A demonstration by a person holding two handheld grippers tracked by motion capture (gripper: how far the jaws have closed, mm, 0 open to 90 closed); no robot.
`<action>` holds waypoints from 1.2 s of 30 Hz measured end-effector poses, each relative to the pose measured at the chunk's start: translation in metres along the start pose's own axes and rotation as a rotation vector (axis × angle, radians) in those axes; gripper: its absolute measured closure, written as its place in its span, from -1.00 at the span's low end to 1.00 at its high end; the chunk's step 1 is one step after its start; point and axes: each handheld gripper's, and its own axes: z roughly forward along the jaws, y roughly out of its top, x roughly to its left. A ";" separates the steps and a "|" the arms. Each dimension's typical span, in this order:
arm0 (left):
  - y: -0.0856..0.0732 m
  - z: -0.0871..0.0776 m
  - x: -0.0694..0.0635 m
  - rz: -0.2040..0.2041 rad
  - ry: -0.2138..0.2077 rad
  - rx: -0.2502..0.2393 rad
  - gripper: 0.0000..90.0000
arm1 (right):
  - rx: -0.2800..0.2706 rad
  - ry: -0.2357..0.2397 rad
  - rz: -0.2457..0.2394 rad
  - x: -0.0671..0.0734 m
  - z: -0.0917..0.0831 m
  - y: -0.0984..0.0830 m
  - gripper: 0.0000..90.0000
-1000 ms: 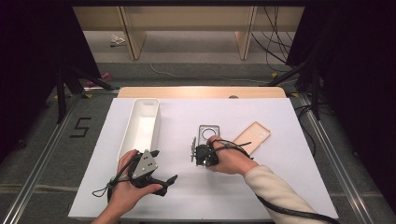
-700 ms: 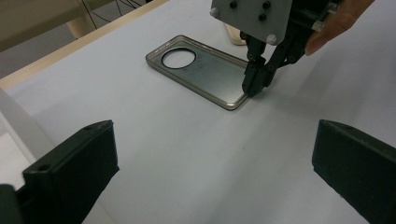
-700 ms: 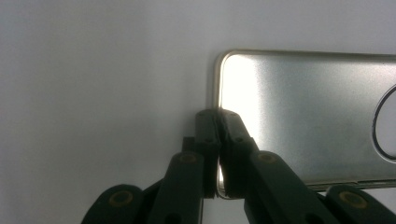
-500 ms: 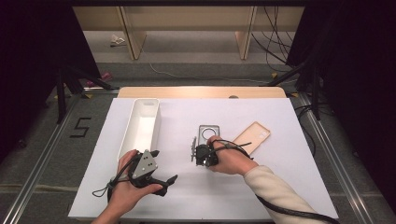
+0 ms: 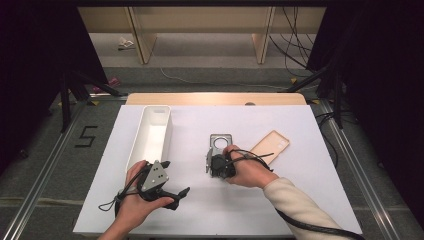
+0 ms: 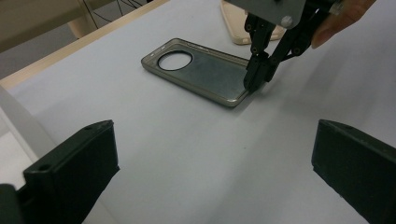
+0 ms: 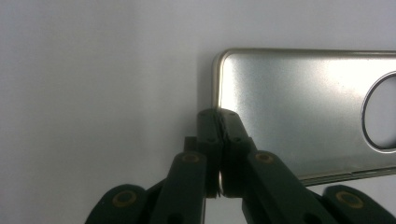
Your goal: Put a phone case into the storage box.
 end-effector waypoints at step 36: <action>0.005 0.001 0.001 -0.052 0.032 0.016 -0.95 | -0.416 -0.005 0.028 0.031 -0.036 -0.057 0.99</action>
